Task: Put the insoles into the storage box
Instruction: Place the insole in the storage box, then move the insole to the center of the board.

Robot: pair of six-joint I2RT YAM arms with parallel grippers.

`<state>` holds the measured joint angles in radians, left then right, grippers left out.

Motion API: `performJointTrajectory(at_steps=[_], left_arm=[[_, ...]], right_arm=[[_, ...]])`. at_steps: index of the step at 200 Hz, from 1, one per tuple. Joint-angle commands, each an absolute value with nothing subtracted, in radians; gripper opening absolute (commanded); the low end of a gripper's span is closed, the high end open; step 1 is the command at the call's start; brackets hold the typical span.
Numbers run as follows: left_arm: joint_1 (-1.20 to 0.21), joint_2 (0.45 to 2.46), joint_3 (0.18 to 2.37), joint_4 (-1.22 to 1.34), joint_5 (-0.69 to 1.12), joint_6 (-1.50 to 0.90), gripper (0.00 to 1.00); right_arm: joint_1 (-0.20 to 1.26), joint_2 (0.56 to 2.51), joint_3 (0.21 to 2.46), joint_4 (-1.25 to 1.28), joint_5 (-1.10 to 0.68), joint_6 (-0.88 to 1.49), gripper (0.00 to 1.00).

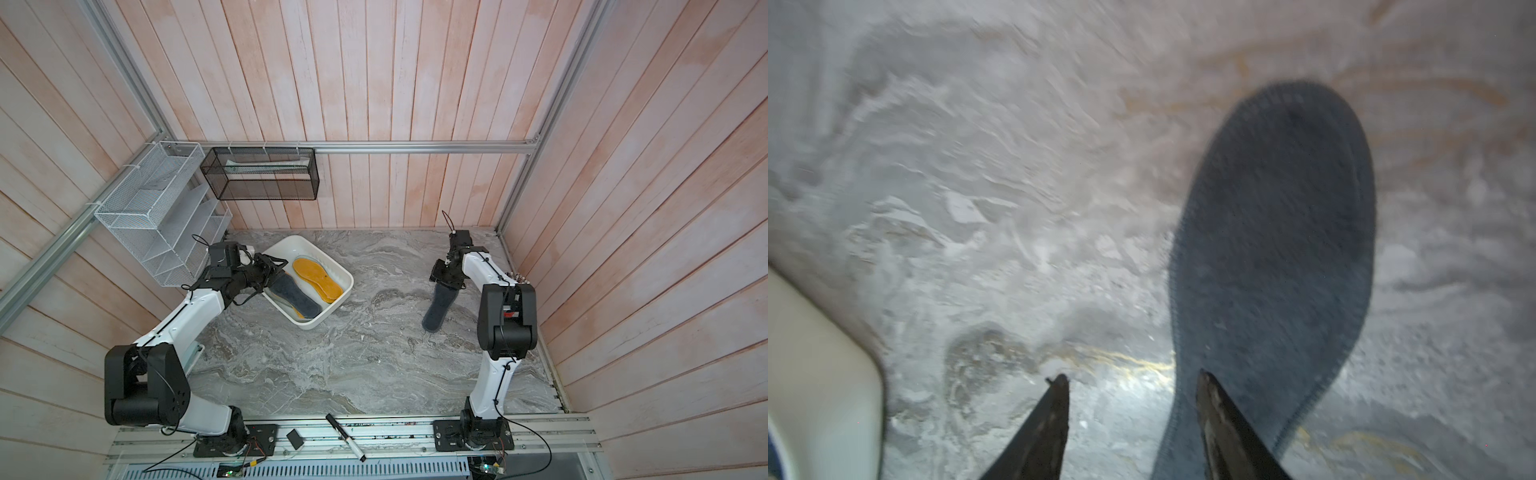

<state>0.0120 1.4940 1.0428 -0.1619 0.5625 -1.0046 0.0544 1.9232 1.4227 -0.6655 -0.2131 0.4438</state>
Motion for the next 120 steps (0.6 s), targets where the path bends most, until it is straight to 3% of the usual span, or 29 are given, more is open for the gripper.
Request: performJointTrajectory(at_steps=[1,120], left_arm=[[-0.003,1.489,1.043,-0.052,0.602,-1.052,0.4],[-0.08,1.585,1.086,-0.009,0.626,-1.071,0.41]], right_arm=[[0.065,1.859,1.383,-0.715,-0.158,0.44,0.52],[0.116,1.948,1.353,-0.709,-0.124,0.413,0.5]])
